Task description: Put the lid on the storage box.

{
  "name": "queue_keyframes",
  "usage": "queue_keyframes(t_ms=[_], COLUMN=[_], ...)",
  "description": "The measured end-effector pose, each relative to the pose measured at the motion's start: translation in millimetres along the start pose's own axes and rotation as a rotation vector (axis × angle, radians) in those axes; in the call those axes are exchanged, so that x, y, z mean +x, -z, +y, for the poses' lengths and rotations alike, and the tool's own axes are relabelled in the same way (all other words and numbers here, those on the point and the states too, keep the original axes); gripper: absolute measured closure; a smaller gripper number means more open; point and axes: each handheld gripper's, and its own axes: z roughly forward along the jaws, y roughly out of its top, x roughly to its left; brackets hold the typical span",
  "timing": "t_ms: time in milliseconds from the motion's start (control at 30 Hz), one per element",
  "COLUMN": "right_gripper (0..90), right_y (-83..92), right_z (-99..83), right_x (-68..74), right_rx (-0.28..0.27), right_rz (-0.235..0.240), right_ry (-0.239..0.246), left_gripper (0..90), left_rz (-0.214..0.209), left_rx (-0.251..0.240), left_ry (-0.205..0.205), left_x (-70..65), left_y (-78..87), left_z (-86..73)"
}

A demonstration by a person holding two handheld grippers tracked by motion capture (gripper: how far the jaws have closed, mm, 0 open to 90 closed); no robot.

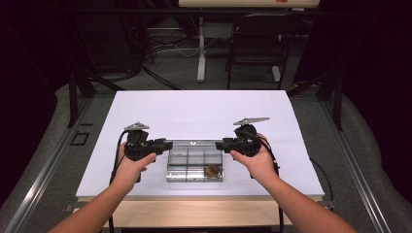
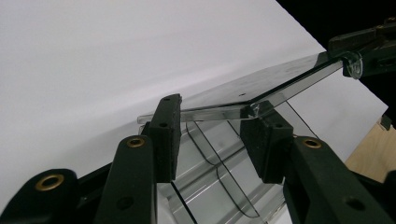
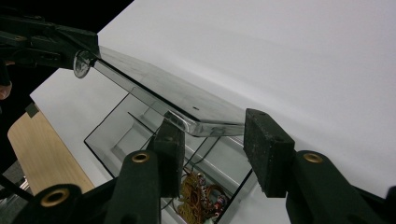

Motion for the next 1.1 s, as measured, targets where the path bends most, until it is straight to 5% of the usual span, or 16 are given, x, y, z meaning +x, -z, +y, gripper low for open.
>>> queue_keyframes(t_ms=[1100], right_gripper=[59.4], right_y=[5.0], right_z=[-32.1], right_x=[3.9], right_rx=[-0.009], right_rz=[0.042], right_ry=[-0.013], left_gripper=[60.9], left_rz=[-0.011], left_rx=[-0.022], left_ry=[-0.011], left_x=[-9.0], left_y=[9.5], left_z=[-32.0])
